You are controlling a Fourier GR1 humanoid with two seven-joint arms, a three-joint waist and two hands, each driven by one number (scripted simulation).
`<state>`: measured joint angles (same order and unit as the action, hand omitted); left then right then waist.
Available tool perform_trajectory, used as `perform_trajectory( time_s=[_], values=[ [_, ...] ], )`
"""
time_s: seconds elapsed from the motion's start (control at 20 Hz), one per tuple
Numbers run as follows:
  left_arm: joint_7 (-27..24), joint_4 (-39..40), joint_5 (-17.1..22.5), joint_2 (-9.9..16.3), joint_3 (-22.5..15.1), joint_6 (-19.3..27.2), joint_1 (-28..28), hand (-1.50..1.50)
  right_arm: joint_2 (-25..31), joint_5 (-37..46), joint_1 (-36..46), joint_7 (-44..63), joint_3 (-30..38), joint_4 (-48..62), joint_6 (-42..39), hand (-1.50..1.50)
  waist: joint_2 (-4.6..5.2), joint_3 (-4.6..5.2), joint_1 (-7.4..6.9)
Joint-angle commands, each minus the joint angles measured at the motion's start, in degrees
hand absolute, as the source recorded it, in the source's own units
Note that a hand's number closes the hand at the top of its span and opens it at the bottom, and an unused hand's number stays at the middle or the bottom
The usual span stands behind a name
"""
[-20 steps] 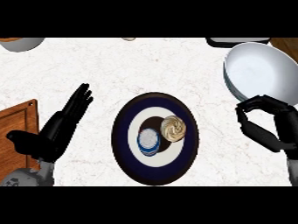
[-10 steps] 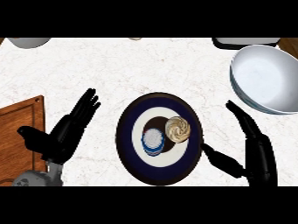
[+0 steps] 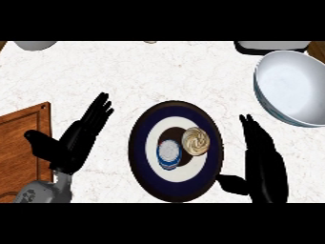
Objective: Pick the cupcake from the plate and place it in the bowl
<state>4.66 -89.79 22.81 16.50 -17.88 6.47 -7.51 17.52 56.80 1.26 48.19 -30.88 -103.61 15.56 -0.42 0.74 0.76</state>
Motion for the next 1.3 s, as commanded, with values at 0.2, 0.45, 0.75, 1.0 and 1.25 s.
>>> perform_trajectory(
  time_s=[0.2,0.45,0.75,1.0,1.25],
  values=[
    [-0.59,2.78,-0.56,-1.53,-0.36,-0.89,-2.39,0.00,-16.80,6.33,11.91,27.69,-3.81,1.80,-24.36,-1.50,0.51,-0.47,-1.40],
    [1.63,0.65,-0.54,-2.33,-1.02,0.14,-2.12,0.00,-17.33,2.25,16.09,34.90,-1.17,4.89,-27.60,-1.50,0.40,-0.61,-1.66],
    [0.63,0.54,-0.89,-2.59,-0.63,-0.02,-1.52,0.00,-17.44,-1.11,17.79,36.97,1.26,8.72,-31.12,-1.50,0.32,-0.58,-1.42],
    [0.35,1.54,-1.16,-1.68,0.24,-1.24,-2.01,0.00,-17.46,-4.40,19.51,37.01,4.22,12.49,-31.42,-1.50,0.37,-0.63,-1.37],
    [2.22,-0.66,-1.98,-3.26,-1.17,0.35,-1.26,0.00,-17.47,-6.21,23.06,37.02,1.54,20.42,-26.53,-1.50,0.43,-0.68,-2.29]
  ],
)
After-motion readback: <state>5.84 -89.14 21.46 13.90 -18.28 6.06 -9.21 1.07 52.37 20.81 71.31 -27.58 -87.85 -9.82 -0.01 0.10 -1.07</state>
